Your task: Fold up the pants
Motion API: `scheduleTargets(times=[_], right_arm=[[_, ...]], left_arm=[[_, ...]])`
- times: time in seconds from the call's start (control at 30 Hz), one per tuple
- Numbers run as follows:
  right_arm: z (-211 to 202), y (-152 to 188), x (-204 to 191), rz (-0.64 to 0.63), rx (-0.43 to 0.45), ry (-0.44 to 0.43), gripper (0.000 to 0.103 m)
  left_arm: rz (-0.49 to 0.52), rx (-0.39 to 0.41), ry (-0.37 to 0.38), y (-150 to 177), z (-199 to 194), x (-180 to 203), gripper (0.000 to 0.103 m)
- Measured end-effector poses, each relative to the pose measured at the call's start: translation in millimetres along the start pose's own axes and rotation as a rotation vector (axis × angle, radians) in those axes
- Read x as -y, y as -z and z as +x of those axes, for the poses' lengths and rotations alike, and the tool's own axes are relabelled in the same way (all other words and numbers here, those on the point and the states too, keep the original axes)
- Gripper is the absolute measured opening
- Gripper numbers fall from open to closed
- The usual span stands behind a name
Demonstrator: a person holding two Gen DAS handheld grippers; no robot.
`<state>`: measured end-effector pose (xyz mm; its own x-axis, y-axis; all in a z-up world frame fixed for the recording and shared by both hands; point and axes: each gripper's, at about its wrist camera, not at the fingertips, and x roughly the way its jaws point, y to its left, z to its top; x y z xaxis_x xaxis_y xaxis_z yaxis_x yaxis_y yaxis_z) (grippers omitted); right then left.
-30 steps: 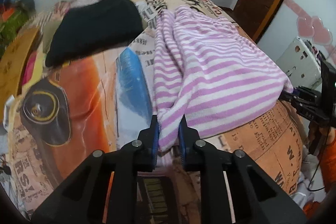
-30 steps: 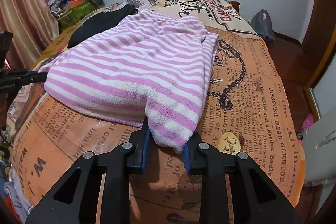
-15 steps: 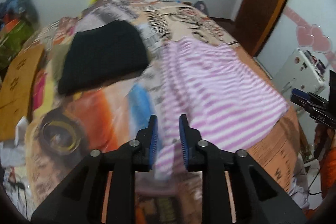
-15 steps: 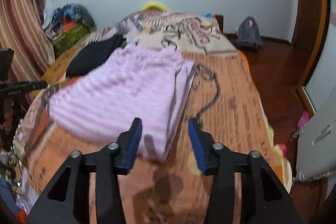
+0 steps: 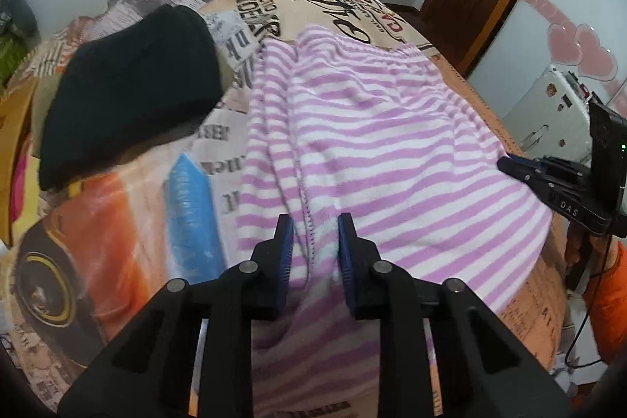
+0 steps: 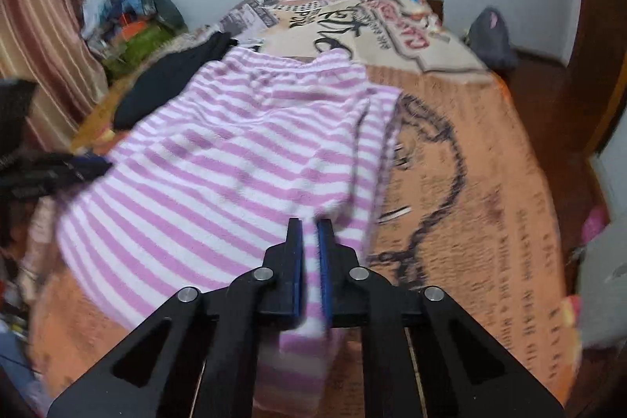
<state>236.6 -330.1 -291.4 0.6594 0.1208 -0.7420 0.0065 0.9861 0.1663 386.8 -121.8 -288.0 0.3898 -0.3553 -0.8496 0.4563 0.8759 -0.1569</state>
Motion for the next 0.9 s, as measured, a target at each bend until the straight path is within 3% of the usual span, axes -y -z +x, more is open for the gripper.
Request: scheduleTargets(times=[0.13,0.27,0.37,0.43,0.53,0.77,0.9], right_arm=[[2,4,14,0.001,-0.029,0.032,0.006],[-17,2,29,0.015,-0.019,0.070,0.006],[-32,-8,37,0.027,0.013,0.048,0.012],[-35,-21,37,0.008,0.038,0.058,0.028],[-28,-40,31,-0.017,0.078,0.050,0.038],[17,-81,22,-0.064,0.076,0.000,0.039],[51,-99,25,-0.081,0.039,0.011,0.039]], left_arm=[[0.011,-0.013,-0.017,-1,-1,-2,0.024],[0.016,0.000,-0.174,-8,-12,-11,0.021],[-0.031,0.006,-0.101,-18,-20,-27,0.021],[-0.023,0.031,-0.084,-32,-24,-26,0.021],[0.003,0.062,-0.060,-53,-21,-18,0.022],[0.040,-0.004,0.024,-109,36,-5,0.026],[0.033,-0.064,0.034,-125,76,-9,0.030]])
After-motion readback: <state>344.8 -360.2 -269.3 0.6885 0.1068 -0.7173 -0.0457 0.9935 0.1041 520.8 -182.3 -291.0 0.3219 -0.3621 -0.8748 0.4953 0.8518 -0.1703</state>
